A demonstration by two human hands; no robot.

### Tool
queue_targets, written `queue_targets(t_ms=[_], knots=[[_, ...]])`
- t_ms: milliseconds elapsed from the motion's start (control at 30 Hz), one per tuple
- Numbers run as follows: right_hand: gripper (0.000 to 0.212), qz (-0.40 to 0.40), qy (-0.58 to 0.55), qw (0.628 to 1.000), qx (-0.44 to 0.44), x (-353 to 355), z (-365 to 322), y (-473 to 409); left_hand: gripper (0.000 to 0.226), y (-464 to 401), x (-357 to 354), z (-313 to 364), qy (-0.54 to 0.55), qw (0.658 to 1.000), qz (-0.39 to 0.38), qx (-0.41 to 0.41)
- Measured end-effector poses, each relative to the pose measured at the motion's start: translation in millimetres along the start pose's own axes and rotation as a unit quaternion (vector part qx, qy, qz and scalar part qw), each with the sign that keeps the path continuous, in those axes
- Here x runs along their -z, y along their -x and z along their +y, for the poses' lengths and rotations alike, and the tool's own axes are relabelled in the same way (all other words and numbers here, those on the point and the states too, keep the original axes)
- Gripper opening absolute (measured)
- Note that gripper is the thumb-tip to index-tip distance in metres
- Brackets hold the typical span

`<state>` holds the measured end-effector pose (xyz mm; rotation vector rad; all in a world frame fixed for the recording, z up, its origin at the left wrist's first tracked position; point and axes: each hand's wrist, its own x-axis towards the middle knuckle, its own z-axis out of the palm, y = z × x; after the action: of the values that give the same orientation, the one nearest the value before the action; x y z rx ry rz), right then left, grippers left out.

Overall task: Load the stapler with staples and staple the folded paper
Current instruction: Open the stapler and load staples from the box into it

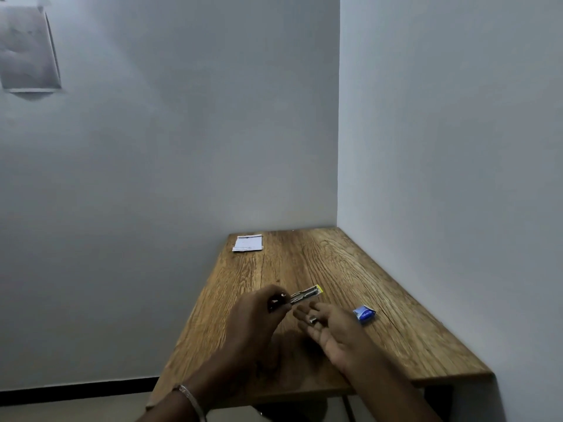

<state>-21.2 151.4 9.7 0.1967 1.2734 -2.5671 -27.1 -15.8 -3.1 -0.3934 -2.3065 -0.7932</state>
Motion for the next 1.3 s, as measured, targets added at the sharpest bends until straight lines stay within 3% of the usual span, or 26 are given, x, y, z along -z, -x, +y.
queue_targets(t_ms=[133, 200, 233, 300, 433, 567, 767, 833, 933, 1033, 1100, 1167, 1300], knots=[[0.028, -0.013, 0.064, 0.997, 0.050, 20, -21, -4, 0.014, -1, -4, -7, 0.076, 0.993, -0.033, 0.080], [0.020, -0.002, 0.155, 0.980, 0.127, 30, -41, -9, 0.016, 0, -5, -12, 0.072, 0.991, -0.058, 0.098], [0.018, 0.020, 0.247, 0.952, 0.182, 35, -53, -15, 0.018, 0, -6, -15, 0.069, 0.990, -0.066, 0.104], [0.018, 0.072, 0.436, 0.854, 0.273, 45, -75, -29, 0.016, -1, -7, -20, 0.058, 0.989, -0.079, 0.111], [0.019, 0.081, 0.651, 0.690, 0.305, 66, -99, -54, 0.015, -2, -7, -26, 0.026, 0.988, -0.110, 0.101], [0.024, 0.052, 0.736, 0.615, 0.278, 90, -94, -71, 0.016, -1, -7, -27, 0.011, 0.988, -0.131, 0.080], [0.030, 0.042, 0.770, 0.571, 0.282, 104, -89, -75, 0.016, -1, -4, -28, 0.017, 0.988, -0.142, 0.061], [0.033, 0.029, 0.771, 0.573, 0.276, 106, -88, -73, 0.016, -1, -3, -28, 0.015, 0.987, -0.149, 0.066], [0.035, 0.010, 0.762, 0.595, 0.256, 113, -89, -73, 0.017, -2, -3, -29, 0.012, 0.986, -0.153, 0.071], [0.035, 0.012, 0.700, 0.668, 0.252, 115, -92, -71, 0.021, 0, -3, -29, 0.006, 0.986, -0.153, 0.069], [0.031, 0.028, 0.657, 0.695, 0.290, 113, -98, -67, 0.026, 1, -2, -29, -0.002, 0.987, -0.149, 0.066], [0.031, 0.010, 0.653, 0.695, 0.300, 115, -102, -63, 0.031, 1, -2, -29, -0.013, 0.987, -0.148, 0.061], [0.042, -0.074, 0.736, 0.638, 0.215, 124, -95, -49, 0.046, 2, 0, -29, -0.028, 0.989, -0.135, 0.057]])
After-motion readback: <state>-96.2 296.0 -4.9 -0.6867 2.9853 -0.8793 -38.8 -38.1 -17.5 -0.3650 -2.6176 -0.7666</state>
